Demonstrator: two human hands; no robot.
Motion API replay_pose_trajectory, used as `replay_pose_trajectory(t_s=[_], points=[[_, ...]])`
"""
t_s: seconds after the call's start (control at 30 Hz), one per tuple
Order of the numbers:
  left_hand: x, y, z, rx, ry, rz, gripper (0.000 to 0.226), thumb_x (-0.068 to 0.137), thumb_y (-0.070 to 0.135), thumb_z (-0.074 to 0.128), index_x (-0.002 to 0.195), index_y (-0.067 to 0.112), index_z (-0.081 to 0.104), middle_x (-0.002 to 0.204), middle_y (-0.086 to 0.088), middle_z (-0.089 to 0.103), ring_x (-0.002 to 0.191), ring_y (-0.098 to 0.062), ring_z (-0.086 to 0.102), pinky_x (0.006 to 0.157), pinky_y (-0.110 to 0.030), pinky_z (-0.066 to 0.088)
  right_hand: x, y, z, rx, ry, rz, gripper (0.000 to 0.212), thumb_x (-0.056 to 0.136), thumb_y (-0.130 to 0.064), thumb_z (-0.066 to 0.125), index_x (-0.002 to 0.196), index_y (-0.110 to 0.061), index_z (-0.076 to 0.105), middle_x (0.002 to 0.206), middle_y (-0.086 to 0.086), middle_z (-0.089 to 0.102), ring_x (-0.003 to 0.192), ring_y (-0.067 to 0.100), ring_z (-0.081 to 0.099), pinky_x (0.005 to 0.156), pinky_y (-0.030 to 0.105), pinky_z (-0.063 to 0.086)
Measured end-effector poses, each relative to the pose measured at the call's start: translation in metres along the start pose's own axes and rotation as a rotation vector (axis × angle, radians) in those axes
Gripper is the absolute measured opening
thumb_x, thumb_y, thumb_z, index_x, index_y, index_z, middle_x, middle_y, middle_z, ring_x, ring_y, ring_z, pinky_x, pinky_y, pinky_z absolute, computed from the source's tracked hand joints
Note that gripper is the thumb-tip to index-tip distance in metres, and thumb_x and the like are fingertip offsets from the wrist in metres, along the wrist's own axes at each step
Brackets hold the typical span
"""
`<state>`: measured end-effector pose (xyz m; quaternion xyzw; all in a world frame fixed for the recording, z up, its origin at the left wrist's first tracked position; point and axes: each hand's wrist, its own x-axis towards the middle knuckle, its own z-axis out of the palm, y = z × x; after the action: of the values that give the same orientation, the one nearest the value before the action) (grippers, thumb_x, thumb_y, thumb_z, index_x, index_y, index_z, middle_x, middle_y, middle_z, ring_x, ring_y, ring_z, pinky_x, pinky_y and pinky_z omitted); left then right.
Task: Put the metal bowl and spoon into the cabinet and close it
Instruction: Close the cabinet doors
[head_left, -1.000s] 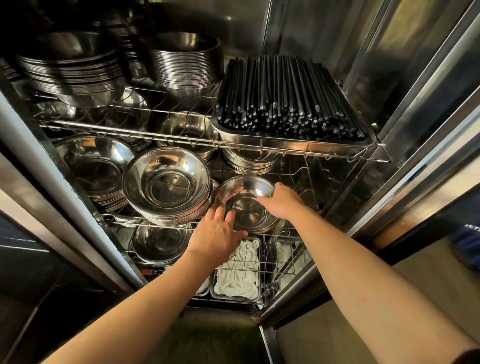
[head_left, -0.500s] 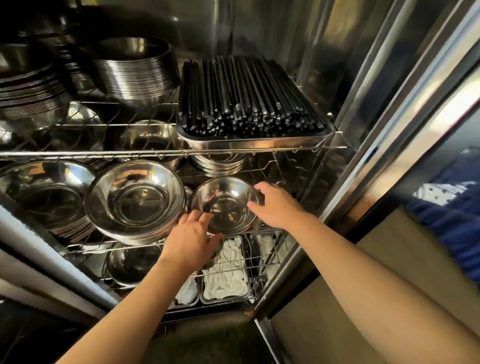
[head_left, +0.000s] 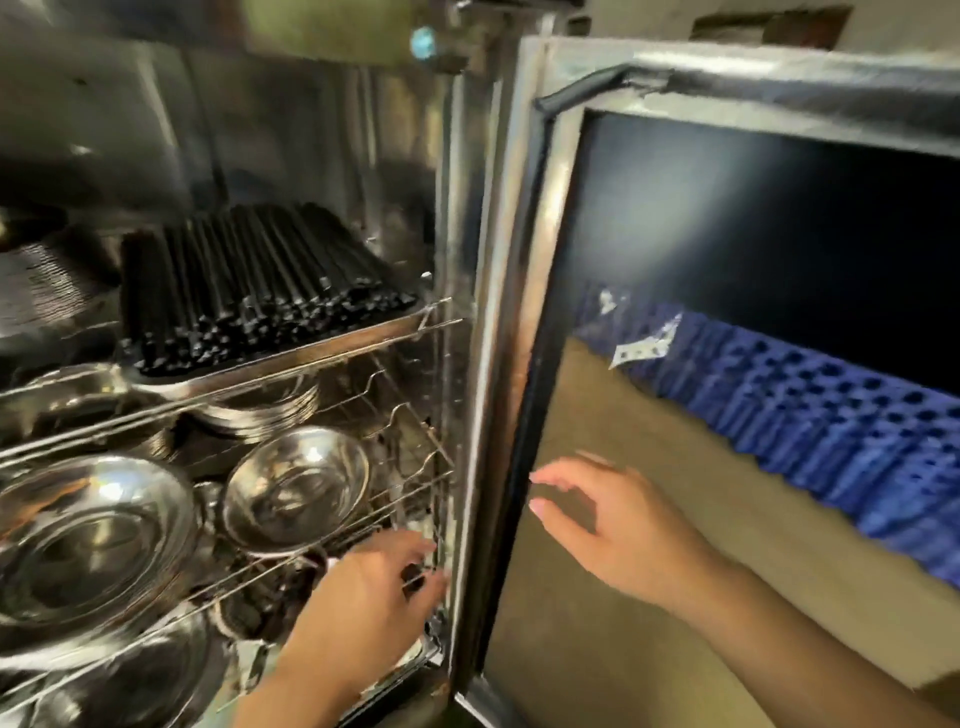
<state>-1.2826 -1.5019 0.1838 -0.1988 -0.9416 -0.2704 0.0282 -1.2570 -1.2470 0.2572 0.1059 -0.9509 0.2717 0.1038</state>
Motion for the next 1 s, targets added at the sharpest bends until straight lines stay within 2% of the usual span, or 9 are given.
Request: replay_pose_trajectory(t_s=[0.2,0.27,0.37,0.47,0.6,0.7,0.77,0.87,1.0], points=[[-0.011,0.121,0.026,-0.092,0.089,0.202,0.041,0.088,0.06,0.058,0.118,0.034,0.067,0.11,0.024,0.064,0.105,0.004,0.061,0.09,-0.011,0.042,-0.108,0.025,-0.088,-0.068,0.224,-0.052,0.023,0.092,-0.031,0.073,0.115,-0.029,0.069,0.105,-0.023,0.061,0.069,-0.027,0.047,0.068,-0.003,0.033],[-0.019,0.172,0.041,-0.117,0.134,0.286,0.046,0.087,0.062,0.055,0.12,0.032,0.063,0.111,0.022,0.062,0.107,0.0,0.06,0.094,-0.019,0.047,-0.147,0.037,-0.119,-0.094,0.306,-0.094,0.026,0.093,-0.038,0.068,0.118,-0.032,0.065,0.112,-0.022,0.06,0.081,-0.026,0.051,0.075,0.001,0.039],[-0.036,0.262,0.072,-0.146,0.252,0.397,0.051,0.087,0.058,0.059,0.128,0.028,0.055,0.117,0.016,0.058,0.114,-0.004,0.056,0.099,-0.02,0.043,-0.205,0.061,-0.171,-0.083,0.442,-0.202,0.034,0.092,-0.037,0.064,0.124,-0.024,0.065,0.123,-0.015,0.06,0.115,0.0,0.058,0.096,0.022,0.047],[-0.054,0.343,0.099,-0.23,0.312,0.457,0.065,0.087,0.057,0.061,0.14,0.023,0.045,0.129,0.012,0.051,0.123,-0.009,0.05,0.105,-0.024,0.041,-0.254,0.081,-0.215,-0.114,0.577,-0.311,0.036,0.091,-0.028,0.068,0.123,-0.012,0.069,0.126,0.0,0.063,0.122,0.015,0.059,0.105,0.029,0.044],[-0.073,0.44,0.14,-0.308,0.415,0.536,0.084,0.083,0.055,0.068,0.148,0.01,0.037,0.145,-0.001,0.043,0.138,-0.02,0.041,0.111,-0.037,0.039,-0.309,0.109,-0.266,-0.079,0.673,-0.362,0.035,0.092,-0.025,0.066,0.124,-0.011,0.067,0.128,0.003,0.062,0.126,0.016,0.057,0.105,0.027,0.042],[-0.075,0.492,0.17,-0.302,0.512,0.514,0.096,0.08,0.055,0.07,0.152,0.005,0.03,0.151,-0.007,0.036,0.143,-0.023,0.034,0.112,-0.044,0.04,-0.328,0.138,-0.295,-0.05,0.706,-0.339,0.036,0.093,-0.026,0.063,0.128,-0.017,0.061,0.128,-0.007,0.059,0.125,0.009,0.055,0.104,0.024,0.043],[-0.068,0.514,0.182,-0.257,0.535,0.439,0.106,0.077,0.053,0.076,0.155,0.003,0.023,0.152,-0.013,0.034,0.142,-0.026,0.034,0.112,-0.044,0.038,-0.33,0.158,-0.309,-0.004,0.693,-0.273,0.041,0.094,-0.029,0.06,0.134,-0.022,0.055,0.128,-0.015,0.053,0.126,0.006,0.054,0.103,0.031,0.048],[-0.054,0.524,0.196,-0.248,0.607,0.353,0.106,0.075,0.03,0.083,0.155,0.004,0.018,0.146,-0.015,0.037,0.135,-0.029,0.039,0.108,-0.043,0.043,-0.323,0.183,-0.317,0.023,0.605,-0.128,0.046,0.094,-0.037,0.05,0.139,-0.03,0.045,0.132,-0.02,0.047,0.127,0.003,0.05,0.101,0.043,0.052],[-0.052,0.519,0.2,-0.231,0.679,0.319,0.104,0.075,0.014,0.079,0.156,0.011,0.013,0.131,-0.014,0.043,0.118,-0.024,0.046,0.096,-0.028,0.042,-0.303,0.21,-0.309,0.003,0.435,0.009,0.056,0.096,-0.037,0.052,0.149,-0.031,0.033,0.151,-0.012,0.039,0.136,0.006,0.043,0.108,0.045,0.046]])
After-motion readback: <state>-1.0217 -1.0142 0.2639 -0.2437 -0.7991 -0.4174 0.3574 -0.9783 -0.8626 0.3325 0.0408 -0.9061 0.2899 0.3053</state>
